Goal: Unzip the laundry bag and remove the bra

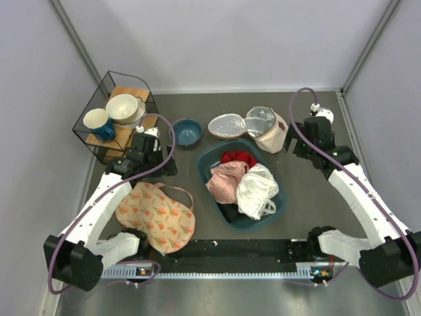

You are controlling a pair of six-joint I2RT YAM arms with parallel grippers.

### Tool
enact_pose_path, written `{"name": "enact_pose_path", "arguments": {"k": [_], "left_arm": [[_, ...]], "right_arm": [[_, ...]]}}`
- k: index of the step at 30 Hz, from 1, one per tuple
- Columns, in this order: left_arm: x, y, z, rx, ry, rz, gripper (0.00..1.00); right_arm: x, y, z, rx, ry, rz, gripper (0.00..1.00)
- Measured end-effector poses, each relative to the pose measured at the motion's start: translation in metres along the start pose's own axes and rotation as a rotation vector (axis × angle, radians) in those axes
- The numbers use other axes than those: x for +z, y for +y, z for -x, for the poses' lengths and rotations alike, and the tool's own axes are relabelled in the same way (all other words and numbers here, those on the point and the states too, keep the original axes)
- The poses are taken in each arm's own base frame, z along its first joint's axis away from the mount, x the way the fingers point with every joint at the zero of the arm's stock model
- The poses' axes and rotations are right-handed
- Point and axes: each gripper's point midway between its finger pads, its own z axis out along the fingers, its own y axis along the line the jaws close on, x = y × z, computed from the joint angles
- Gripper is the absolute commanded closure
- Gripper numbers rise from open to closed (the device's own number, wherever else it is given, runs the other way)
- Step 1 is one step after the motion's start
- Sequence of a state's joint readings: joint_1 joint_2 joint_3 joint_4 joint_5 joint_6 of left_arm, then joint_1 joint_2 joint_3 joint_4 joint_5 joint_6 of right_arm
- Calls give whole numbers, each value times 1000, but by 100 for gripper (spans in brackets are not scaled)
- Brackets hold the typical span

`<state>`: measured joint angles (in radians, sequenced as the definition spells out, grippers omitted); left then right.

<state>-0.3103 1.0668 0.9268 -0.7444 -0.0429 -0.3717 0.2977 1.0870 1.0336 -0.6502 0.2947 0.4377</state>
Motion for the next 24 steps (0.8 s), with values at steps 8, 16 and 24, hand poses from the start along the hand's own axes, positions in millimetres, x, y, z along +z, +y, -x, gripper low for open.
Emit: {"name": "enact_pose_path", "arguments": {"k": [8, 16, 24], "left_arm": [[-1, 12, -2, -48, -1, 78, 1], [3, 31, -12, -242, 20, 229, 1], [18, 39, -30, -386, 61, 319, 3]], "right_arm": [[3, -2, -6, -2, 7, -1, 1], [1, 2, -3, 4, -7, 17, 1], [1, 3, -8, 6, -5, 36, 1]]}}
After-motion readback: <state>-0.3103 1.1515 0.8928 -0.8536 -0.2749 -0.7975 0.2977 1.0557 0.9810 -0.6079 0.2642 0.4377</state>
